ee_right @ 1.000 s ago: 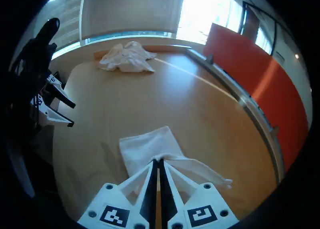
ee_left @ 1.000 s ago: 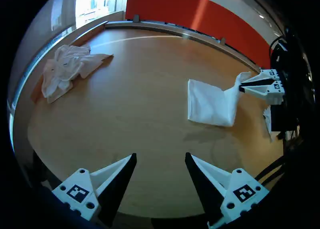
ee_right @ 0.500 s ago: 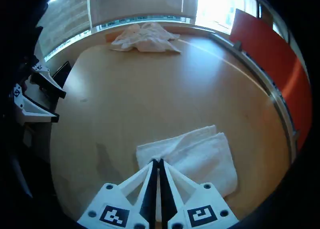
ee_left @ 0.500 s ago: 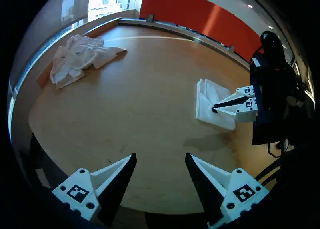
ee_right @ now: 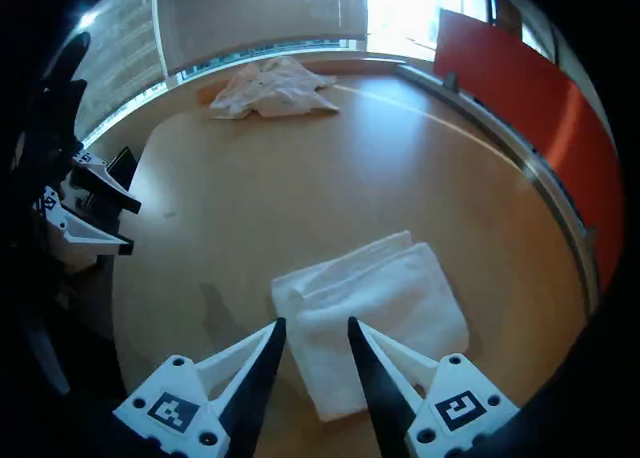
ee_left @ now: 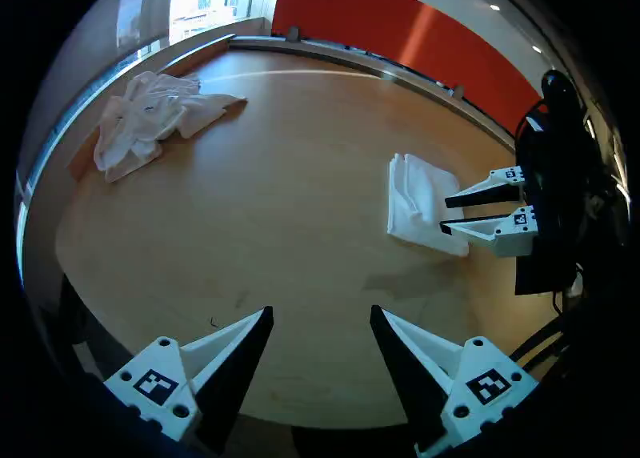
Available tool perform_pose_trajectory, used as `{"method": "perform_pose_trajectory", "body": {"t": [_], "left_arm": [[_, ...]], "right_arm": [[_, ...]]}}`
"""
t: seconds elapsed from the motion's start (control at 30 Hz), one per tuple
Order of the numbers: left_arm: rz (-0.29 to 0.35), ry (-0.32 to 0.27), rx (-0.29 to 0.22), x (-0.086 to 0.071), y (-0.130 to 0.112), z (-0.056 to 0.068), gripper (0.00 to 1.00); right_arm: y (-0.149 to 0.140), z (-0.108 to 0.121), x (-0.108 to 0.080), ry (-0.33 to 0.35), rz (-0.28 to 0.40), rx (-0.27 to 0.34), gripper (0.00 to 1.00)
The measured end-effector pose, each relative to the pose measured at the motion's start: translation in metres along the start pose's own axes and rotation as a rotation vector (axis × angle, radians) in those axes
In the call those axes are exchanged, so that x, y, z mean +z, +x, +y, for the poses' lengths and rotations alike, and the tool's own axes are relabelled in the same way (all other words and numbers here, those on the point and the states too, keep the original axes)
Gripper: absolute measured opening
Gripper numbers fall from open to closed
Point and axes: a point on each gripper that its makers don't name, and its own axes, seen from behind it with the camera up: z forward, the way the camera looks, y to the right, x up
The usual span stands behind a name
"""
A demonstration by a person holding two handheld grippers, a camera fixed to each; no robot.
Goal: Fold towel
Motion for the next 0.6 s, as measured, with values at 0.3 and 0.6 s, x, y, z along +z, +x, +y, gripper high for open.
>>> {"method": "perform_pose_trajectory", "body": {"t": [0.3,0.6], "left_arm": [[0.002,-0.003,0.003,0.0,0.001,0.002,0.9],[-0.004,-0.007,0.004,0.001,-0.002,0.006,0.9]], "right_arm": [[-0.045,0.004,-0.017,-0.06,-0.026,0.094,0.59],[-0.076,0.005,-0.022,-0.096,-0.056,0.162,0.59]]}}
